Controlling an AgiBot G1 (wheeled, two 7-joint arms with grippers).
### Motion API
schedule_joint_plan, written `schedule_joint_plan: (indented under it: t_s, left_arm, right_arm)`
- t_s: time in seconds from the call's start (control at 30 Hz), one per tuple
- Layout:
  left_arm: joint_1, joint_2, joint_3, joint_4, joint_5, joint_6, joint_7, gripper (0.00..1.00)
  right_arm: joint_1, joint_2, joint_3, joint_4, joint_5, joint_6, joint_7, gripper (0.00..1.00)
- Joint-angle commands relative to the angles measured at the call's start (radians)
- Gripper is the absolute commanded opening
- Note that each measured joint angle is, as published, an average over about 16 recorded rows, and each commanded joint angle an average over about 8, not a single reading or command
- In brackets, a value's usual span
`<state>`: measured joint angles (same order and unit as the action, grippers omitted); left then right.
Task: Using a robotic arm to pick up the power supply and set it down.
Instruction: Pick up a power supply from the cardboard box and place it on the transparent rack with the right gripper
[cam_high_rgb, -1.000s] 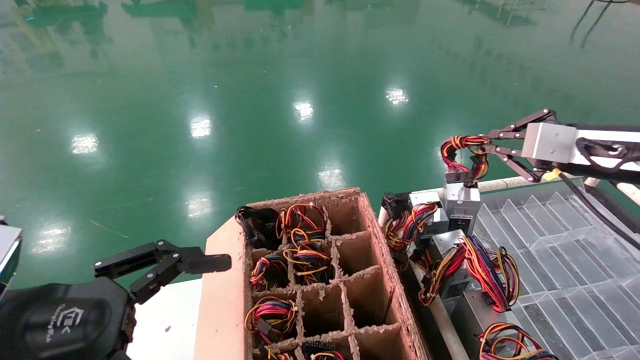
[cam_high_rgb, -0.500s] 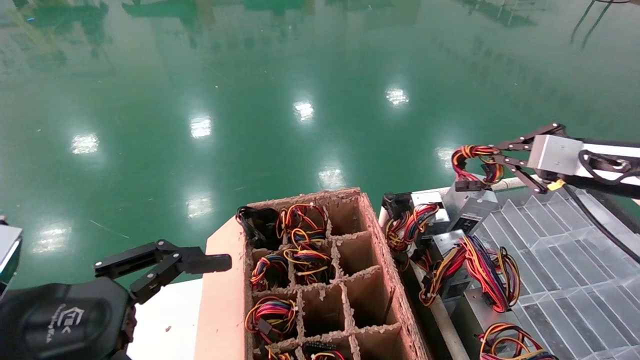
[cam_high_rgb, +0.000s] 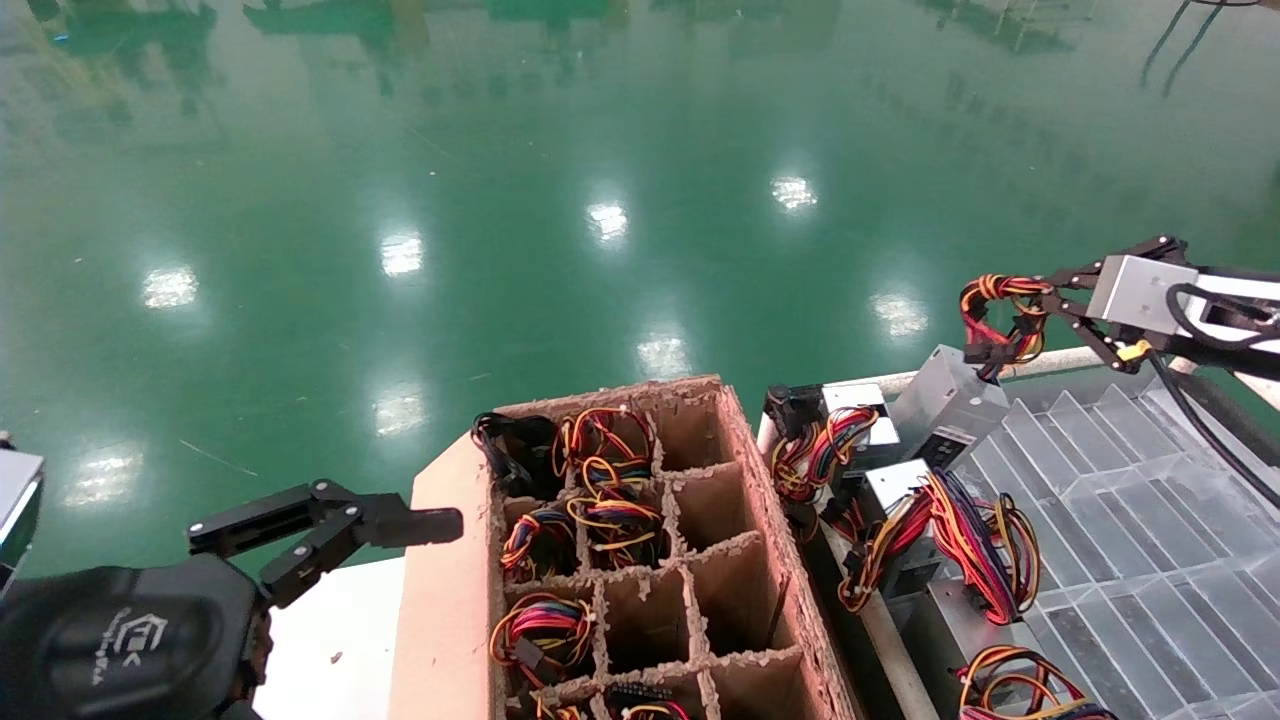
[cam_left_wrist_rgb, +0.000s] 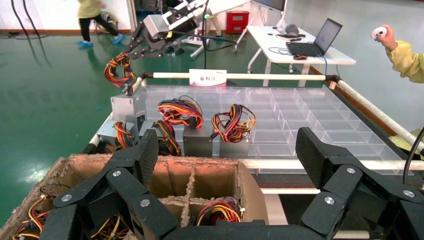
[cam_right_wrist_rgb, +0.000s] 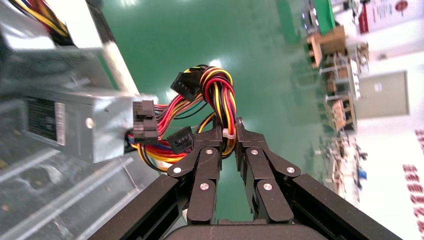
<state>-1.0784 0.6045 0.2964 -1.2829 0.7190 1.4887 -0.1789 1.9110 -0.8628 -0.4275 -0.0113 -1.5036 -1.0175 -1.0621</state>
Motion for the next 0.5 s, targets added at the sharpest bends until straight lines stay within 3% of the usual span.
schedule_joint_plan:
  t_s: [0.03, 0.23, 0.5]
  left_arm:
    - [0.0, 0.0, 0.0, 0.0, 0.0, 0.0, 0.0, 1.0]
    - [0.0, 0.0, 0.0, 0.0, 0.0, 0.0, 0.0, 1.0]
    - [0.0, 0.0, 0.001, 0.0, -0.001, 0.0, 0.0, 1.0]
  right_arm:
    - [-0.001, -0.002, 0.0, 0.001, 0.0, 0.035, 0.002, 0.0]
    - [-0.001, -0.009, -0.002, 0.003, -0.003, 0.067, 0.007, 0.0]
    - [-0.002, -0.022, -0.008, 0.007, -0.012, 0.038, 0.012, 0.0]
